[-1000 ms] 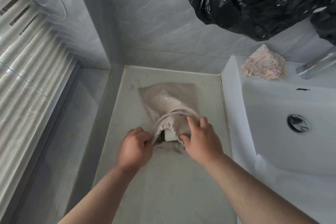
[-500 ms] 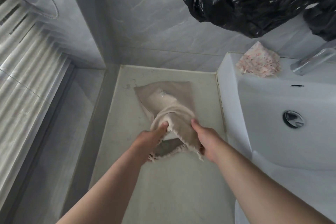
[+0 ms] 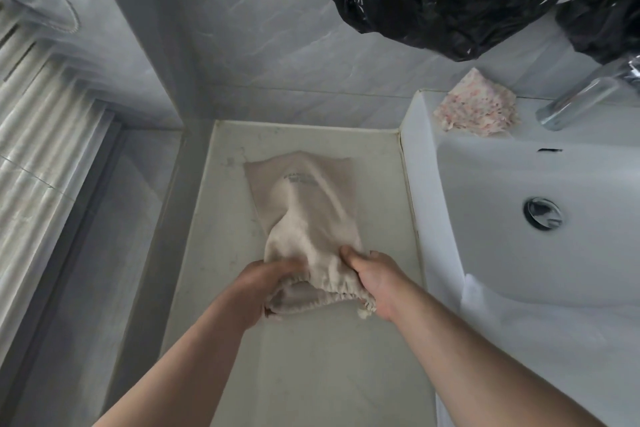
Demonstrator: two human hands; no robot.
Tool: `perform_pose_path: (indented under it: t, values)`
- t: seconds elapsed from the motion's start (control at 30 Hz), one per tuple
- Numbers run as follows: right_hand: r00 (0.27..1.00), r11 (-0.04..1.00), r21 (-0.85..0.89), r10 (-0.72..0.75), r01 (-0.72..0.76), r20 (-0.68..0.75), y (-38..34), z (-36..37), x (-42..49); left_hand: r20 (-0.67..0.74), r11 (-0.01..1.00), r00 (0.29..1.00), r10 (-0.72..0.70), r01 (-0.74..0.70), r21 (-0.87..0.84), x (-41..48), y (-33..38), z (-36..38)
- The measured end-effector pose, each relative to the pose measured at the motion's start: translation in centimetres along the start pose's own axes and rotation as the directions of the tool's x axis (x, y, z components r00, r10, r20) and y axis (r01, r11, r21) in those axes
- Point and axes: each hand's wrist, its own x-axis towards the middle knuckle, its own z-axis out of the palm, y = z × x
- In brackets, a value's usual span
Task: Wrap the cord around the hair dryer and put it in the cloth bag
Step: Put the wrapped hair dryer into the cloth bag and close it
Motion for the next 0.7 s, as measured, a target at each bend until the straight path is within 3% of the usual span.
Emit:
perform_pose_path:
  t: [0.1, 0.23, 0.33, 0.47, 0.6, 0.7]
  values:
    - [0.987, 0.999, -0.001, 0.050, -0.051, 0.154, -1.0, -1.1, 0.2, 0.132, 0.984, 0.991, -0.003, 0.027, -0.178, -0.1, 1.1, -0.7]
    - [0.954, 0.981, 0.106, 0.131, -0.165, 0.269, -3.0, -0.8, 0.7, 0.066, 0.993, 0.997, 0.036, -0.028, -0.112, 0.1, 1.6, 0.5]
    - [0.968, 0.984, 0.038, 0.165, -0.175, 0.190, -2.7, 0.7, 0.4, -0.123, 0.994, 0.989, 0.076, -0.066, 0.085, 0.3, 0.8, 1.9]
    - [0.984, 0.986, 0.079, 0.137, -0.146, 0.118, -0.5, 1.6, 0.0, -0.329, 0.918, 0.895, 0.300, -0.177, 0.356, 1.5, -0.9, 2.0]
    - [0.992, 0.987, 0.112, 0.107, -0.114, 0.073, 0.1, 1.5, -0.5, -0.275, 0.849, 0.868, 0.413, -0.257, 0.462, 1.4, -1.3, 1.3]
    - [0.991, 0.988, 0.121, 0.080, -0.093, 0.109, -0.3, 1.4, -0.9, -0.201, 0.889, 0.911, 0.359, -0.268, 0.372, 0.5, -1.4, 0.0]
